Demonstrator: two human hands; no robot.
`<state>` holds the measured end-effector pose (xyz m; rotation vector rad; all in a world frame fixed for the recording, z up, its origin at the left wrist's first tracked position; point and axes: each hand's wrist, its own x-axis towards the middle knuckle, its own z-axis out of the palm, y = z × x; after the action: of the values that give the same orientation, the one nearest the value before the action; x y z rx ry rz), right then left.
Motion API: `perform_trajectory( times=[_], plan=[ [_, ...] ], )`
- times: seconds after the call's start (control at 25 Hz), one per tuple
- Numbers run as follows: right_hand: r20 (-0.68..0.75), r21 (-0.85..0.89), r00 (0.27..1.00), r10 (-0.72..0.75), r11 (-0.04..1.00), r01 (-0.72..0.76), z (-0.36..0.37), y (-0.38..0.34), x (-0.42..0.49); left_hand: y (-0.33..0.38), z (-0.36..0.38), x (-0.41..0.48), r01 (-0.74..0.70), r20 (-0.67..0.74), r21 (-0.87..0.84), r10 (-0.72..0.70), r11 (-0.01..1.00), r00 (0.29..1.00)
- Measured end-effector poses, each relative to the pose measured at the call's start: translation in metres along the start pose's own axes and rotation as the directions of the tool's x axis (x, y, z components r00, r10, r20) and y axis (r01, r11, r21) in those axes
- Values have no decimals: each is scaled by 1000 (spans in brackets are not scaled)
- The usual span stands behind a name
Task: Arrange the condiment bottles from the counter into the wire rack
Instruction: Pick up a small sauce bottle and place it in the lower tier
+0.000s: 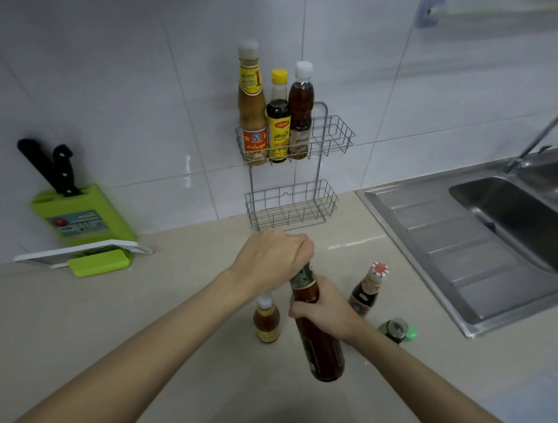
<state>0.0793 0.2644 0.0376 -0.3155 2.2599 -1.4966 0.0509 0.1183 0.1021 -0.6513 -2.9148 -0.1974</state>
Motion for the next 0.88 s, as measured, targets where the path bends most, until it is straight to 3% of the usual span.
perform_trajectory(
  times=[0.12,0.32,0.44,0.56,0.68,0.76,0.88],
  plan=[
    [342,315,939,-45,947,-69,-13,-5,-4,-5,-8,0,-128,-27,-187,125,974,992],
    [497,481,854,-150,868,-127,-10,-3,-10,-4,-5,-6,-226,-50,-299,221,927,974],
    [417,374,906,-72,922,-99,-12,-7,-10,-1,-2,-6,-75,33,-291,88,954,996],
    [146,126,989,24,991,-42,-10,-10,-7,6,-6,4,170,150,-140,-149,975,977],
    [-38,-53,999,2,999,-4,-8,-11,-5,12,-7,9,226,135,-113,-211,968,968],
    [-5,-12,1000,19,1000,-19,-11,-14,-7,12,-6,7,184,83,-151,-173,971,981],
    [204,106,979,13,994,-35,-19,-15,-10,12,-3,0,113,21,-216,-111,970,994]
  ],
)
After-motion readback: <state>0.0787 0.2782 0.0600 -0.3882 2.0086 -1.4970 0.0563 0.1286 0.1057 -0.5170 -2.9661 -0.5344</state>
